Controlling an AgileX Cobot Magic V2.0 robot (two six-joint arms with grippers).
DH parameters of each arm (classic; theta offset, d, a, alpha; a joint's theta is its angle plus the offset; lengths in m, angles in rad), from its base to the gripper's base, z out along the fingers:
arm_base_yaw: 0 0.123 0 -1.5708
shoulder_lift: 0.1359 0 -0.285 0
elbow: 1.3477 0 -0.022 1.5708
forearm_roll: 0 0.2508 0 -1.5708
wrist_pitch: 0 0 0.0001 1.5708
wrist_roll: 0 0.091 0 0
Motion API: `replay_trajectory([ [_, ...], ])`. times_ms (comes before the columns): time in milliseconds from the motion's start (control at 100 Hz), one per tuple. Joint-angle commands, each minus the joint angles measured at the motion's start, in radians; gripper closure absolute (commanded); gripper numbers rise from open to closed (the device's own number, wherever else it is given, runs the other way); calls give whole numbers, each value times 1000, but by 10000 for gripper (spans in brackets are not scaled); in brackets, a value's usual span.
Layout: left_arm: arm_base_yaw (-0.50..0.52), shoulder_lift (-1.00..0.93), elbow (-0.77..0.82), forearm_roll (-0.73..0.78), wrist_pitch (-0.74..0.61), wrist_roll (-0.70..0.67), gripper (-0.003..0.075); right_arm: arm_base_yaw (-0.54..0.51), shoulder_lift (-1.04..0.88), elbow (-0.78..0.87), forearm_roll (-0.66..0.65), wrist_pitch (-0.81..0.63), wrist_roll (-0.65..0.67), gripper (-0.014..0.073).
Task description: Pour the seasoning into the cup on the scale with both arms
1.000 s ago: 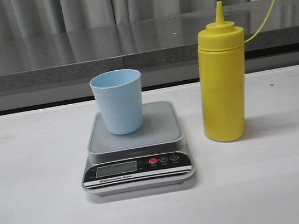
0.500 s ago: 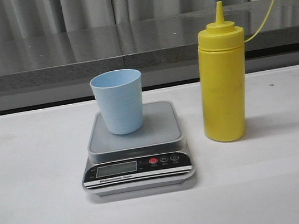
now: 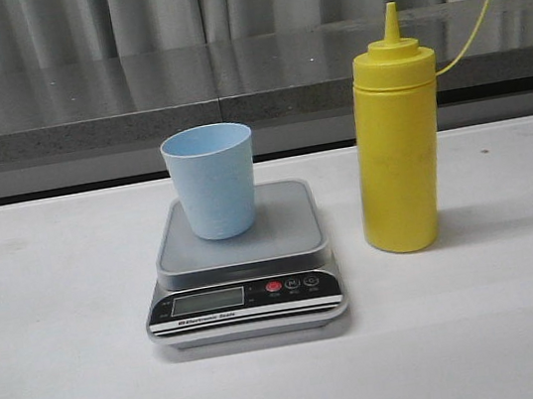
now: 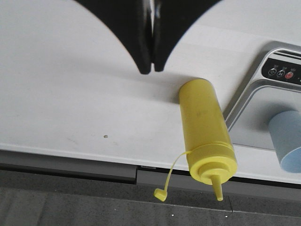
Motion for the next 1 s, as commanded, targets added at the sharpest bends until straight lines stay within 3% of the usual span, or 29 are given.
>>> replay_trajectory([
  [0,2,10,-26,-13,-74,-3,740,2,2,-39,-4,-75,-7,662],
  [390,2,10,-26,-13,-74,-3,740,1,-25,-31,-29,-77,-7,662],
  [990,2,10,-26,-13,-74,-3,740,-178,-515,258,8,-106,-7,662],
])
